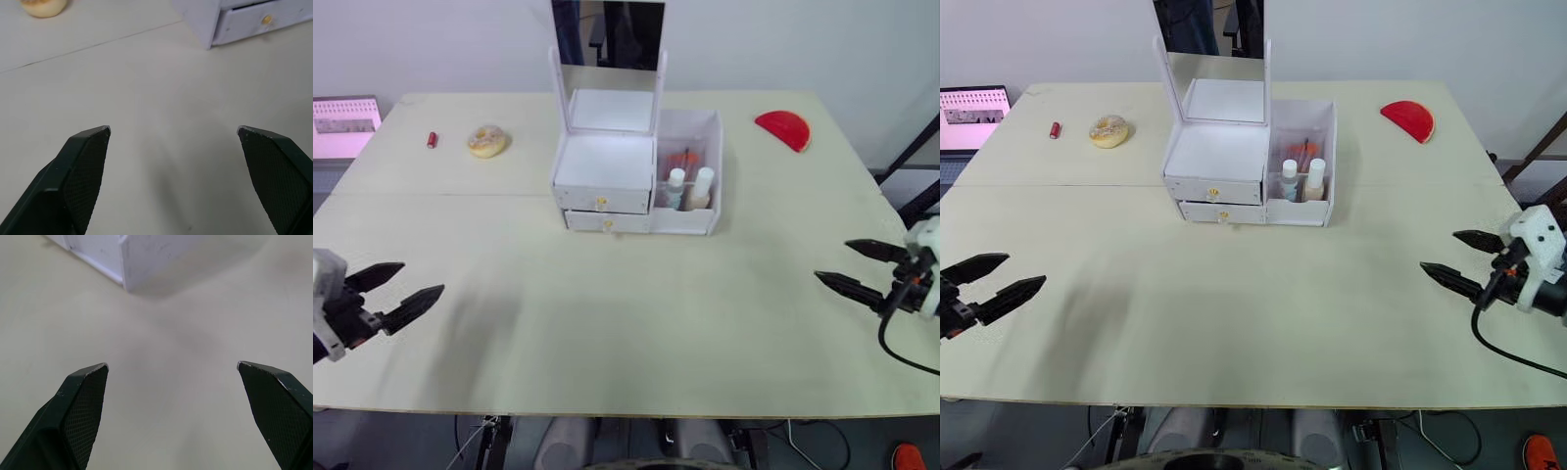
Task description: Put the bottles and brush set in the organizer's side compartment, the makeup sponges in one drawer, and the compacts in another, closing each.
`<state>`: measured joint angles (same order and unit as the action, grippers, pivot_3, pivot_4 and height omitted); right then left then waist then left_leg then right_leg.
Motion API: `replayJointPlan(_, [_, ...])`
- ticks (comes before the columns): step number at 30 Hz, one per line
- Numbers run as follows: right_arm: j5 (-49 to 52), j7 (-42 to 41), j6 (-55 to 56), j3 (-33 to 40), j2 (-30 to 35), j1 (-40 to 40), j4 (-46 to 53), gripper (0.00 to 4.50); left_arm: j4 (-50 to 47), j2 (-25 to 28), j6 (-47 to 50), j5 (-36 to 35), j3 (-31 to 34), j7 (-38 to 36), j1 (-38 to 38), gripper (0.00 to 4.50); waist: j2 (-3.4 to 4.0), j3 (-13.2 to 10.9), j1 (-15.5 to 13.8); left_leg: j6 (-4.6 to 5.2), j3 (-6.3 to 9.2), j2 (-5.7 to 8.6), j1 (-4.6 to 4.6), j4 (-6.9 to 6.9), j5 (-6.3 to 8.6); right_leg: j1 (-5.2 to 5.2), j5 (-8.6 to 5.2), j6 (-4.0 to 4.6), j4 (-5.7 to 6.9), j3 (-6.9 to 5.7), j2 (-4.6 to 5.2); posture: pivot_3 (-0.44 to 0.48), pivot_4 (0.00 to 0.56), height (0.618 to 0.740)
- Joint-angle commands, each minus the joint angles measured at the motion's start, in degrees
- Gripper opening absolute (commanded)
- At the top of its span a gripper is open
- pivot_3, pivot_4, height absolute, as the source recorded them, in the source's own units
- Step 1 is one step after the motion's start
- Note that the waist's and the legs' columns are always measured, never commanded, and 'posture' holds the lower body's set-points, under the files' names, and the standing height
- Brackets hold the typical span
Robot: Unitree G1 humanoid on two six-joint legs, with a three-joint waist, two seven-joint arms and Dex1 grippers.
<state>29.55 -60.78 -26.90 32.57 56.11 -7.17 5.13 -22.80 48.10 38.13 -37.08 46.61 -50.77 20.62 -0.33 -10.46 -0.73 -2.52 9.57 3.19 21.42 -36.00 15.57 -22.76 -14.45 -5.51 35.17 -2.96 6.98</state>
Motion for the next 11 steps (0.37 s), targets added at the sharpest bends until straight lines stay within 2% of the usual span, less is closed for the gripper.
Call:
replayJointPlan(1, [-1.21, -0.07, 2.92, 2.55, 0.72, -0.20, 0.12, 4.50, 0.04, 1.01, -1.54, 0.95, 1.44, -0.12, -0.18, 4.45, 0.00, 0.00, 0.02, 0.00, -0.02, -0.01, 0.00, -0.01, 0.00, -0.01, 0.00, 0.00, 0.00, 0.00, 0.00, 0.000, 0.150, 0.739])
replayJointPlan(11, [-0.80, -0.55, 2.67, 2.59, 0.74, -0.15, 0.50, 4.50, -0.46, 1.97, 0.69, 1.61, 0.54, 1.15, -1.45, 4.45, 0.00, 0.00, -0.03, -0.01, -0.05, -0.03, 0.00, -0.03, 0.00, -0.02, 0.02, -0.02, 0.00, 0.04, 0.00, 0.000, 0.150, 0.739])
